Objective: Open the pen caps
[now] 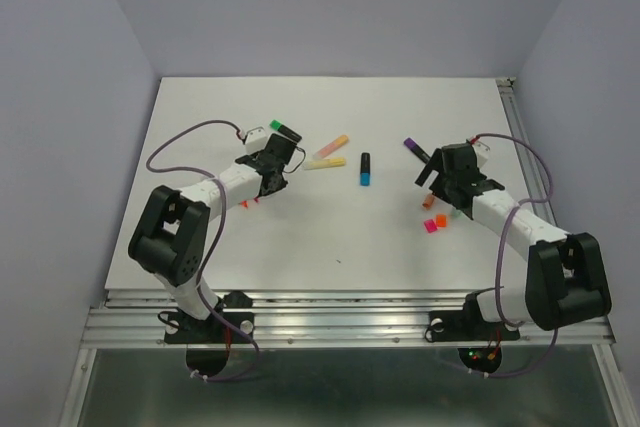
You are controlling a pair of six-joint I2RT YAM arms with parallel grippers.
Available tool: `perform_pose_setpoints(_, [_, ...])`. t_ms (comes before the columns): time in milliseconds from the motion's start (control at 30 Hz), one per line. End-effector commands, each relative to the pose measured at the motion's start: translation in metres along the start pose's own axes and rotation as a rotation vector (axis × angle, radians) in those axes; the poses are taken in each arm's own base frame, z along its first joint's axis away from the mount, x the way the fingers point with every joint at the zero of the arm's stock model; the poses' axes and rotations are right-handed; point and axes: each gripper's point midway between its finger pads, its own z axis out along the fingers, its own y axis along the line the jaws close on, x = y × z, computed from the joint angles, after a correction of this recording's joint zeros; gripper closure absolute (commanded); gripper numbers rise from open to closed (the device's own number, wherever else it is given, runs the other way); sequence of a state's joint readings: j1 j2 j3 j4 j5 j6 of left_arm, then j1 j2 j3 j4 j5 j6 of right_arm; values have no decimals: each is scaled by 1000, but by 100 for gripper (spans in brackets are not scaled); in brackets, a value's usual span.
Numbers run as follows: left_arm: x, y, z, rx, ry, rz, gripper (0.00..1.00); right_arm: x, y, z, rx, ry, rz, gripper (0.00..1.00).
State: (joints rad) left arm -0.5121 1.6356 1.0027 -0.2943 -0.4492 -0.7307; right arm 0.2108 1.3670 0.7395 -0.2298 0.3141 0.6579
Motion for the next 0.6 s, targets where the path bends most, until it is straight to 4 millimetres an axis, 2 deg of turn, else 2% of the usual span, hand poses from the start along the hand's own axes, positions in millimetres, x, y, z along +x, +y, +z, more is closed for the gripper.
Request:
perform_pose_setpoints(0, [-30,4,10,-43,-66,-3,99,-14,12,-20,-87,-34,16,0])
perform_pose_setpoints(33, [-31,5,12,-53,-70,1,99,-11,13,-20,-94,-21,12,0])
perform_pose_setpoints(167, [-38,8,21,-88,-76,5,92,-14,22,-42,-194,-32,7,0])
perform_pose_setpoints(300, [-41,13,27,-106,-59,-8,84,-18,16,-51,-191,-64,2,0])
perform_pose_setpoints(367, [-43,11,26,-98,-60,2,75,-19,13,-53,-183,-74,0,0])
perform_pose_setpoints(400, [-44,11,25,-94,-61,3,63,-21,13,-54,-181,-81,2,0])
perform_pose_setpoints(567, [-51,6,13,-48,-65,5,37,-21,16,-58,-200,-73,-5,0])
